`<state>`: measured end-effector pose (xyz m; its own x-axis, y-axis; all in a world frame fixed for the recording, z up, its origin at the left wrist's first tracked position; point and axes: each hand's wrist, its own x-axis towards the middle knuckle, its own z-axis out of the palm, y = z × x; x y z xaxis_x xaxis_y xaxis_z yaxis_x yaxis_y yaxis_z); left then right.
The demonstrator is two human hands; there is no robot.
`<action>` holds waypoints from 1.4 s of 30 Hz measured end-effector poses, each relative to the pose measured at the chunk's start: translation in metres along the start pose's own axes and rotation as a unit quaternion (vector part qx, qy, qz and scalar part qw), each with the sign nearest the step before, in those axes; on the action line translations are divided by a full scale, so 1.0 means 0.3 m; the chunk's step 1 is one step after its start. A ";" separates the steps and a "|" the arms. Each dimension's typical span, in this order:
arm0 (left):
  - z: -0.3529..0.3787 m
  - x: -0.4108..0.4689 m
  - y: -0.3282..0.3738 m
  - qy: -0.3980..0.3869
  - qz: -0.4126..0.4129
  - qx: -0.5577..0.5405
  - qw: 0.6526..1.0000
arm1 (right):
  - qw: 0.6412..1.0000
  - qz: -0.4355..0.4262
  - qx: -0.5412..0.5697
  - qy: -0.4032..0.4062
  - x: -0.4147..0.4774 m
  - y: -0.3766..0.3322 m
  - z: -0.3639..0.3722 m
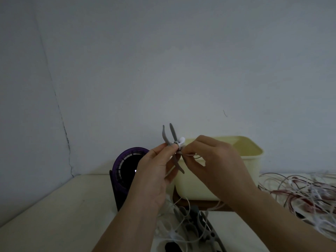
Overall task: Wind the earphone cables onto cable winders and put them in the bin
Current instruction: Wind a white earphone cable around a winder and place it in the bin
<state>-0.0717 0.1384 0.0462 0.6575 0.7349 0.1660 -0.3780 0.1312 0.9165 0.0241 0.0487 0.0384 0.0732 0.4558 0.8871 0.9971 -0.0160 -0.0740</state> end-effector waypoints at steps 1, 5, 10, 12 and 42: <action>-0.002 0.001 -0.002 0.000 -0.002 0.001 1.000 | 1.000 -0.007 -0.011 0.003 0.001 0.000 0.000; 0.001 -0.002 0.003 -0.002 -0.011 -0.017 1.000 | 0.999 0.012 0.016 -0.035 0.012 -0.017 -0.016; -0.010 0.011 0.005 0.003 -0.015 -0.035 0.999 | 0.964 0.153 0.129 -0.173 0.045 -0.014 -0.126; -0.008 0.015 0.000 0.000 -0.013 -0.032 0.999 | 0.957 0.168 0.167 -0.169 0.059 -0.019 -0.176; -0.014 -0.030 0.032 -0.279 0.010 0.098 0.955 | 0.838 0.251 0.472 -0.108 0.038 0.114 -0.144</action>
<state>-0.0840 0.1357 0.0519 0.9170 0.2597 0.3029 -0.3010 -0.0478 0.9524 0.0600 0.0148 0.0656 0.3727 0.7542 0.5407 0.3751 0.4105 -0.8311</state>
